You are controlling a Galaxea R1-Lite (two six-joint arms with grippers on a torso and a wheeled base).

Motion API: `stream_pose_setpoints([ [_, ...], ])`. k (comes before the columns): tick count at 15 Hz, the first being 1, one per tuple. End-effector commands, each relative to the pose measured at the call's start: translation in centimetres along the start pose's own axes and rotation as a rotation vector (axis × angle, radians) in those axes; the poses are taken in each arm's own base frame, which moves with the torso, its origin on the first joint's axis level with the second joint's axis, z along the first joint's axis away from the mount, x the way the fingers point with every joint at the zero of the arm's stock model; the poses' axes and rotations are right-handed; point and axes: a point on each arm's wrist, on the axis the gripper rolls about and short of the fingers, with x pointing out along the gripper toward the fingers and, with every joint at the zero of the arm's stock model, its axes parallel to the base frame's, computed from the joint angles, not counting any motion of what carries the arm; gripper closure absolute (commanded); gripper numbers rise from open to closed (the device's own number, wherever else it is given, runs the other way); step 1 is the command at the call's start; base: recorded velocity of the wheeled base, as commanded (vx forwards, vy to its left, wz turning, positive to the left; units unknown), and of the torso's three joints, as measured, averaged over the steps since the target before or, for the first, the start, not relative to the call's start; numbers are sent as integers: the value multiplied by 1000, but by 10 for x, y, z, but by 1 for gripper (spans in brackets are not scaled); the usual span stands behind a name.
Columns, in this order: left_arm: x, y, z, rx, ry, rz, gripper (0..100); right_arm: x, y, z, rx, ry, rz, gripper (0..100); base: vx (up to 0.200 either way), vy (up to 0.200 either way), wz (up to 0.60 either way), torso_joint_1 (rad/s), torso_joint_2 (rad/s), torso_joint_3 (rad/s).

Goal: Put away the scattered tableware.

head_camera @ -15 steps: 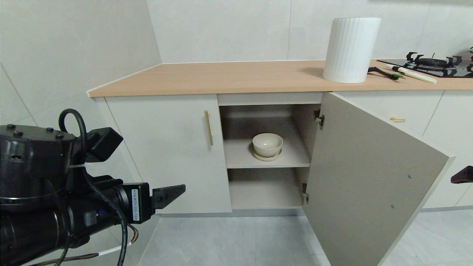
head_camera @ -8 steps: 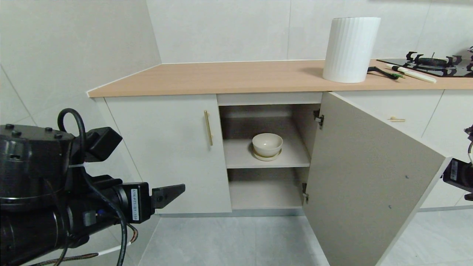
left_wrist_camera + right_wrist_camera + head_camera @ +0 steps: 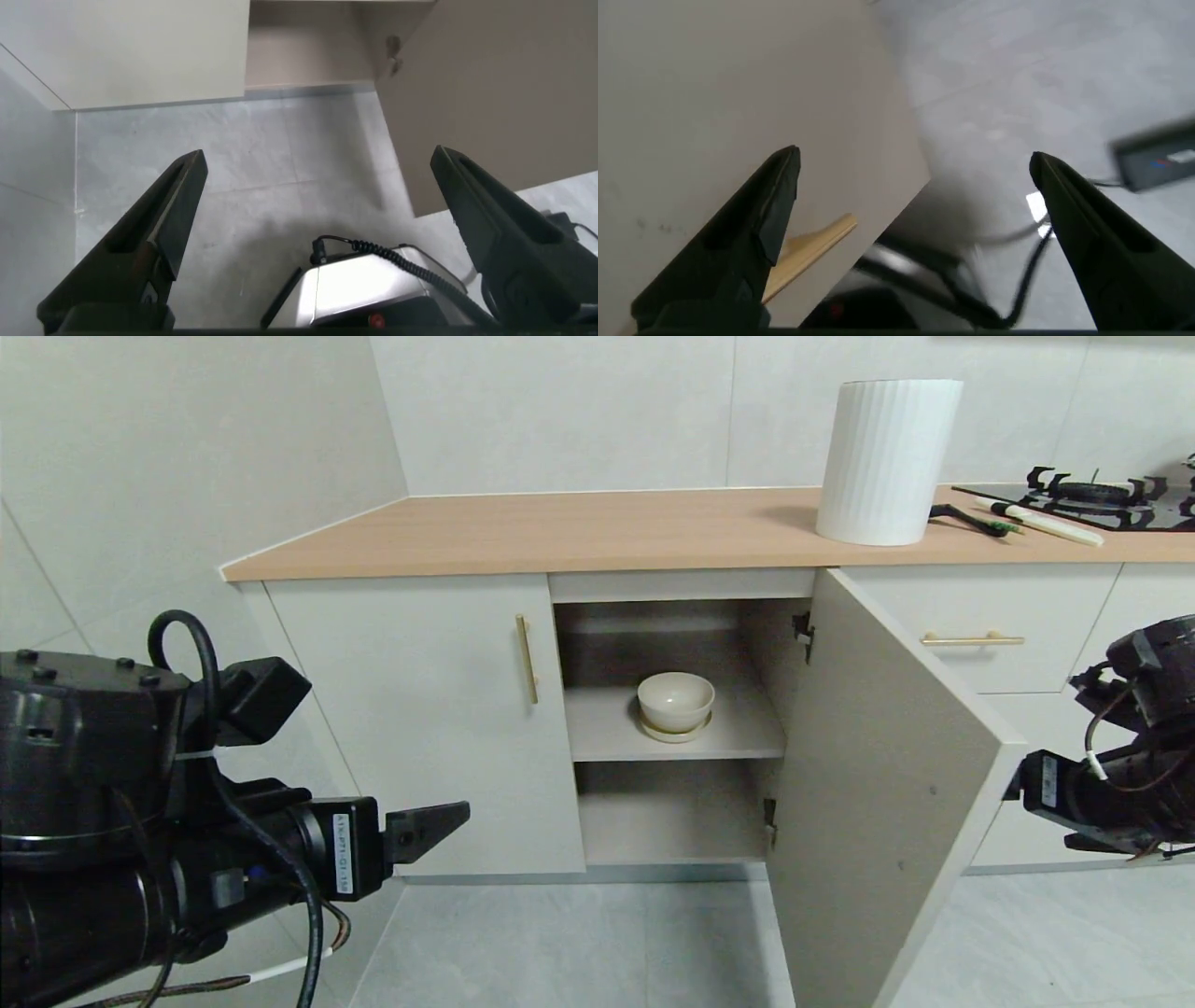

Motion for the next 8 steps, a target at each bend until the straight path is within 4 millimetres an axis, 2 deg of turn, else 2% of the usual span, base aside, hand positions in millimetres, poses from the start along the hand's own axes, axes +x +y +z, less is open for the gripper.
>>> stream_pose_setpoints([
  [1, 0, 0, 1, -2, -4, 1, 0, 1, 26, -13, -79, 22, 67, 0, 0, 0, 0, 0, 0, 0],
  [4, -2, 1, 2, -4, -10, 0, 0, 7, 67, -27, -201, 11, 188, 0, 0, 0, 0, 0, 0, 0],
  [6, -3, 1, 3, -5, -18, -1, 0, 16, 107, -33, -291, 24, 260, 0, 0, 0, 0, 0, 0, 0],
  [8, -3, 0, 4, -10, -38, -7, 0, 25, 131, -35, -331, 31, 293, 0, 0, 0, 0, 0, 0, 0],
])
